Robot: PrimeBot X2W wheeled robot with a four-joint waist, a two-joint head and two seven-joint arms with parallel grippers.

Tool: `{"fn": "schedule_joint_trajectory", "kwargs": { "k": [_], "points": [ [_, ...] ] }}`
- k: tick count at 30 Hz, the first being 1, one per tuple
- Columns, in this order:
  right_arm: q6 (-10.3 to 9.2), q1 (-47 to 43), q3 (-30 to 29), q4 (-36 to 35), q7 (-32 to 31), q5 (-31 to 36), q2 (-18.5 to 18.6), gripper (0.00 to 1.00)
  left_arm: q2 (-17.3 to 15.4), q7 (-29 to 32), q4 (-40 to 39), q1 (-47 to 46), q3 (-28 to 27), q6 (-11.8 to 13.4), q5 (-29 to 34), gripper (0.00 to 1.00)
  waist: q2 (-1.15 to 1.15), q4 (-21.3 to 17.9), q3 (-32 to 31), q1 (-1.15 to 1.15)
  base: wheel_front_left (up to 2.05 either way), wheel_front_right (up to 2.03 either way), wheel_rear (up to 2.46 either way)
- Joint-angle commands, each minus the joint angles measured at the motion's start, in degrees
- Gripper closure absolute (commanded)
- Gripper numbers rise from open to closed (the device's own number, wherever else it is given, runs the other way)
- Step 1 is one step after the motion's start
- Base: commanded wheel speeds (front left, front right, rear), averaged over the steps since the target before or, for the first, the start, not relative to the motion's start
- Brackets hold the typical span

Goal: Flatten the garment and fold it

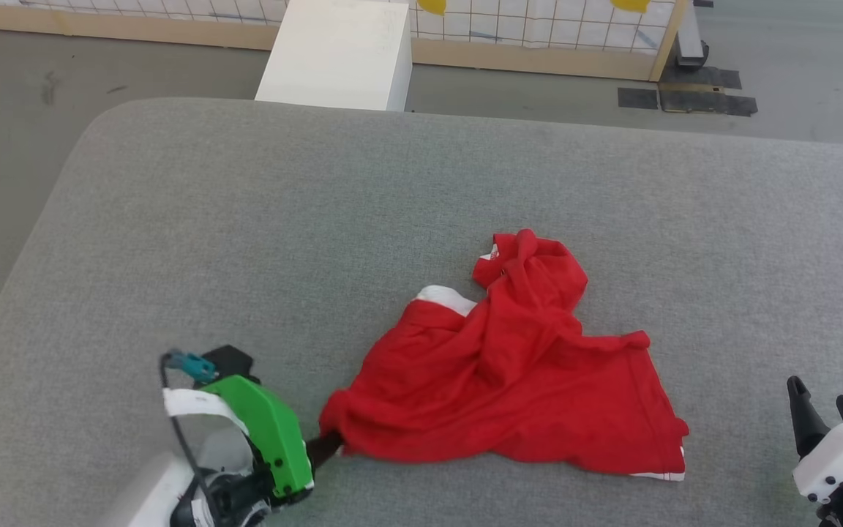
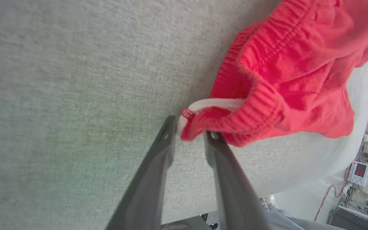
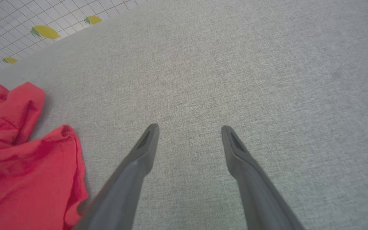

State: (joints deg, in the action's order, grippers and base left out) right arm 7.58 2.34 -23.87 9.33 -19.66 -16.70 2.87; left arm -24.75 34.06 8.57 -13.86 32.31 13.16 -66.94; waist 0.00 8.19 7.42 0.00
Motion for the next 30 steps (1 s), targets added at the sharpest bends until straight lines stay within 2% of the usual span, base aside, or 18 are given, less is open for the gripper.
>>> {"fn": "schedule_joint_trajectory", "kwargs": {
  "k": [1,7,10,13,16,17,19,23,26,30],
  "points": [
    [-0.09,0.5,0.1,0.2,0.0,0.5,0.0,0.00,0.3,-1.3,-0.8,0.9,-1.4,-0.5,-1.0,0.00,0.00,0.1,-0.2,0.00,0.00,0.00,0.00],
    [-0.09,0.3,0.5,0.6,0.2,0.7,0.0,0.00,1.0,-7.8,-5.7,3.2,-9.1,-3.8,-6.0,0.00,0.00,-0.1,-1.7,0.00,0.00,0.00,0.00],
    [-0.09,0.3,0.9,0.5,0.3,0.7,0.0,0.00,0.2,-14.3,-7.4,4.6,-12.6,-5.6,-4.2,0.00,0.00,-0.1,-2.0,0.00,0.00,0.00,0.00],
    [-0.09,0.4,2.2,-0.3,0.2,1.0,0.0,0.00,-0.7,-25.0,-7.8,5.9,-15.4,-8.8,1.7,0.00,0.00,-0.2,-2.1,0.00,0.00,0.00,0.00],
    [-0.09,0.8,3.8,-1.7,-0.6,1.7,0.0,0.00,-1.4,-35.3,-6.5,6.7,-16.2,-10.1,9.4,0.00,0.00,-0.1,-2.0,0.00,0.00,0.00,0.00],
    [-0.09,1.8,6.7,-3.8,-2.8,3.0,0.0,0.00,-0.8,-45.1,-5.2,7.4,-15.3,-9.8,17.6,0.00,0.00,0.3,-1.4,0.00,0.00,0.00,0.00],
    [-0.09,3.0,9.4,-5.3,-5.5,4.7,0.0,0.00,0.5,-47.8,-4.4,7.8,-15.2,-9.1,21.4,0.00,0.00,0.5,-1.0,0.00,0.00,0.00,0.00],
    [-0.09,6.1,16.5,-7.2,-13.2,9.9,0.3,0.00,4.4,-49.0,-4.2,8.1,-17.2,-8.5,27.3,0.00,0.00,1.3,0.2,0.00,0.00,0.00,0.00],
    [-0.09,9.0,21.9,-6.8,-19.4,12.3,1.8,0.00,7.6,-49.0,-4.8,8.7,-19.7,-9.2,30.3,0.00,0.00,2.1,1.1,0.00,0.00,0.00,0.00],
    [-0.09,13.2,27.6,-4.1,-26.7,15.1,4.9,0.00,11.0,-49.0,-4.6,8.7,-22.0,-11.5,33.6,0.00,0.00,3.7,2.7,0.00,0.00,0.00,0.00]
  ]
}}
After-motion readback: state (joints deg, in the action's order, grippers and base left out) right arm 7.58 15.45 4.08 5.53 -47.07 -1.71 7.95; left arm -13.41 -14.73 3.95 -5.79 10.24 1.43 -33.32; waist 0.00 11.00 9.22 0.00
